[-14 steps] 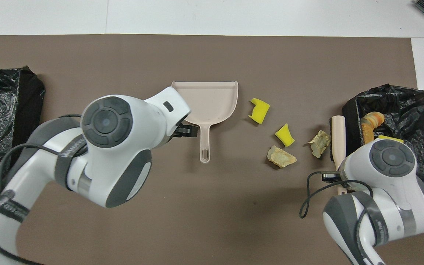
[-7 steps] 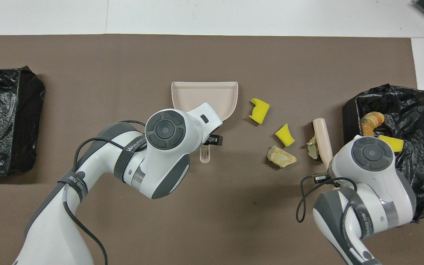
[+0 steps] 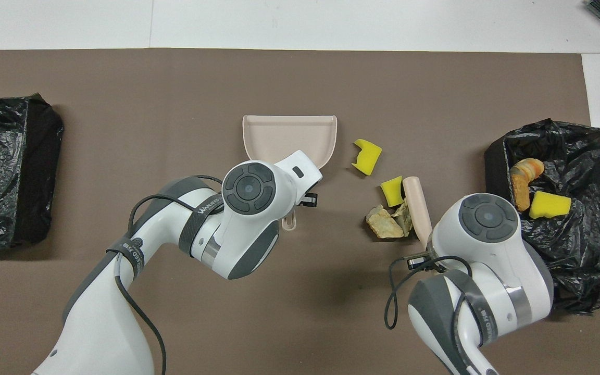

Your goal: Sweep and dump trash in bin

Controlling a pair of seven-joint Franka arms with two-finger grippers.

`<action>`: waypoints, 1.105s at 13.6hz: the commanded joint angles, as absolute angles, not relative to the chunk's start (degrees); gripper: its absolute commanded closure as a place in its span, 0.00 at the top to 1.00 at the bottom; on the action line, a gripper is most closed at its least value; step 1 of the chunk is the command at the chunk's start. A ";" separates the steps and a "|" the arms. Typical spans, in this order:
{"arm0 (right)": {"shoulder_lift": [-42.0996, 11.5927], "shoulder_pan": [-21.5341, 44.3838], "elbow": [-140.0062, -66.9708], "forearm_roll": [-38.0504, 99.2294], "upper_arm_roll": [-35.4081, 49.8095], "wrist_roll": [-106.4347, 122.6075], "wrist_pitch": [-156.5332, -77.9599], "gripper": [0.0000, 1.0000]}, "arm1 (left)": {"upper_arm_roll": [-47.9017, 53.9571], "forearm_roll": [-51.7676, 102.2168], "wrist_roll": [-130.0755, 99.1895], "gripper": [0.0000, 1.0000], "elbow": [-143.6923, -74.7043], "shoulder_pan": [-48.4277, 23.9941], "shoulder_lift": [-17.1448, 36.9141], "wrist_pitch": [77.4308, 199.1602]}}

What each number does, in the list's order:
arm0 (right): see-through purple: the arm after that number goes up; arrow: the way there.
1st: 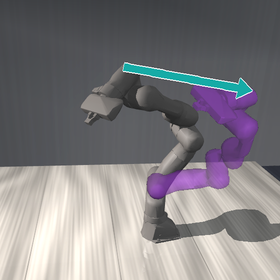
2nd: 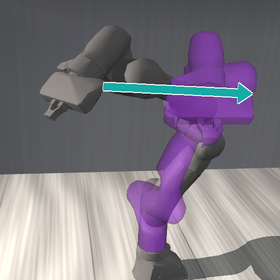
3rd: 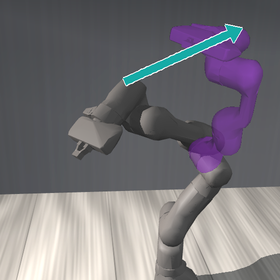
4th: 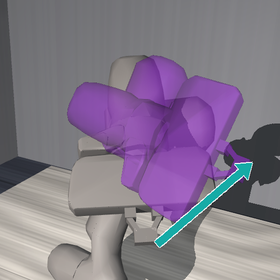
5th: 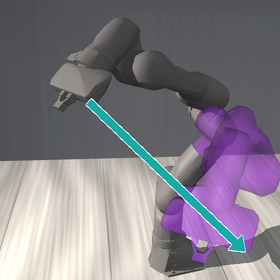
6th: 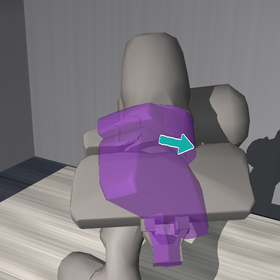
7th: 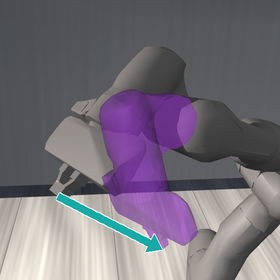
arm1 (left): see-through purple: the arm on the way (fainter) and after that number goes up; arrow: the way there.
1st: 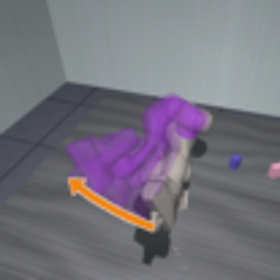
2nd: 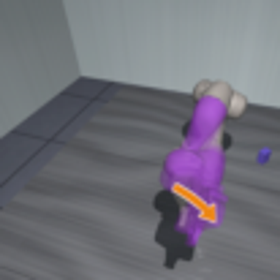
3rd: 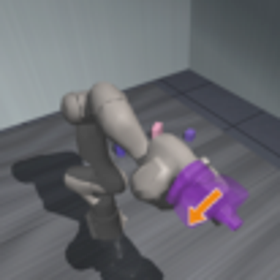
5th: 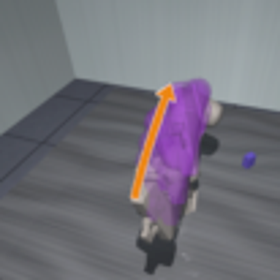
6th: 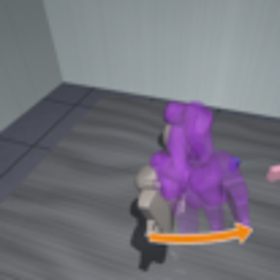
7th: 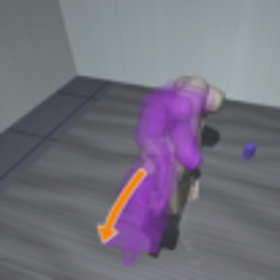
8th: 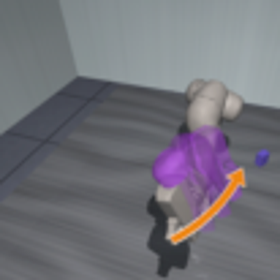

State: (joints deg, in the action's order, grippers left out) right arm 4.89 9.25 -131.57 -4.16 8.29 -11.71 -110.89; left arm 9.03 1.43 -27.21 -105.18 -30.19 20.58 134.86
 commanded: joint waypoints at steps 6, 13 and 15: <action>1.85 8.27 -120.94 -2.81 8.17 -11.08 -101.08 0.00 | 7.47 -1.05 -7.55 0.00 -104.24 -25.85 14.42 119.57; 1.85 9.58 -125.06 -2.72 8.17 -11.51 -105.28 0.00 | 7.56 -1.32 24.23 0.00 -112.22 -22.58 4.15 106.71; 1.67 9.67 -127.26 -2.64 8.26 -13.70 -108.97 0.00 | 7.65 -1.32 31.36 0.00 -116.35 -23.11 1.42 105.91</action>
